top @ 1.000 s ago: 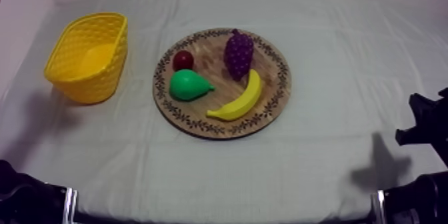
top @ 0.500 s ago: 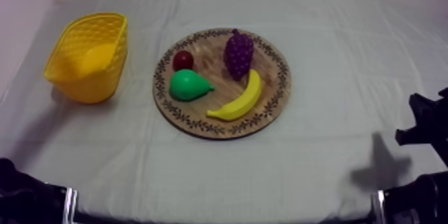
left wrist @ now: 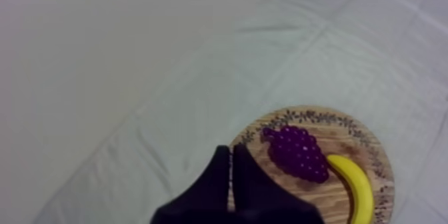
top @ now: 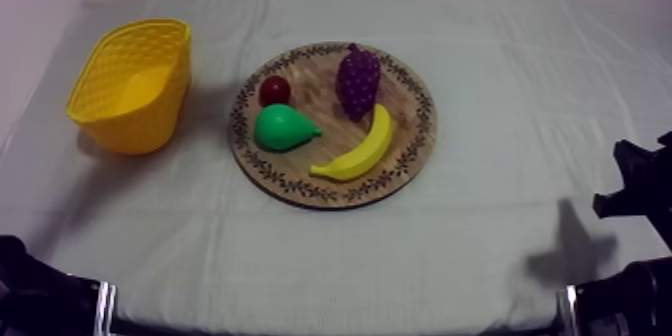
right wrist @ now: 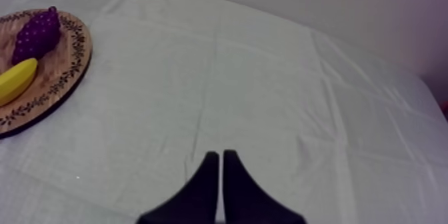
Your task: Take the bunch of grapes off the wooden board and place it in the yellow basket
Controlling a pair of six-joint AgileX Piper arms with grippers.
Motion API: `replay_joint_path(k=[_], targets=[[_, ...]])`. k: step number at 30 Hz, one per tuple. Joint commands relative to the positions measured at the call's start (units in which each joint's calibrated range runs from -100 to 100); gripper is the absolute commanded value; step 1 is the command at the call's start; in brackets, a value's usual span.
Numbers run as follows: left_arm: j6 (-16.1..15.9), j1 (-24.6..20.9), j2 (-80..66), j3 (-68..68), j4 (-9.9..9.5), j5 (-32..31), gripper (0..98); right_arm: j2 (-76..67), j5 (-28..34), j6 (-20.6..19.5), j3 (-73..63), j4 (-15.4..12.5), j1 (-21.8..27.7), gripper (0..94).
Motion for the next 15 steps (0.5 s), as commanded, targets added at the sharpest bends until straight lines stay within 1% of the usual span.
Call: replay_joint_path(k=[1, 7, 15], targets=[[-0.4, 0.9, 4.4, -5.3, -0.25, 2.8, 0.0, 0.0, 0.0, 0.0, 0.0, 0.0, 0.0, 0.5], [-1.9, 3.2, 12.1, -14.2, -0.67, 7.0, 0.0, 0.0, 0.0, 0.0, 0.0, 0.0, 0.0, 0.5], [-2.8, 5.1, 18.7, -21.5, -0.72, 12.1, 0.0, 0.0, 0.0, 0.0, 0.0, 0.0, 0.0, 0.5]])
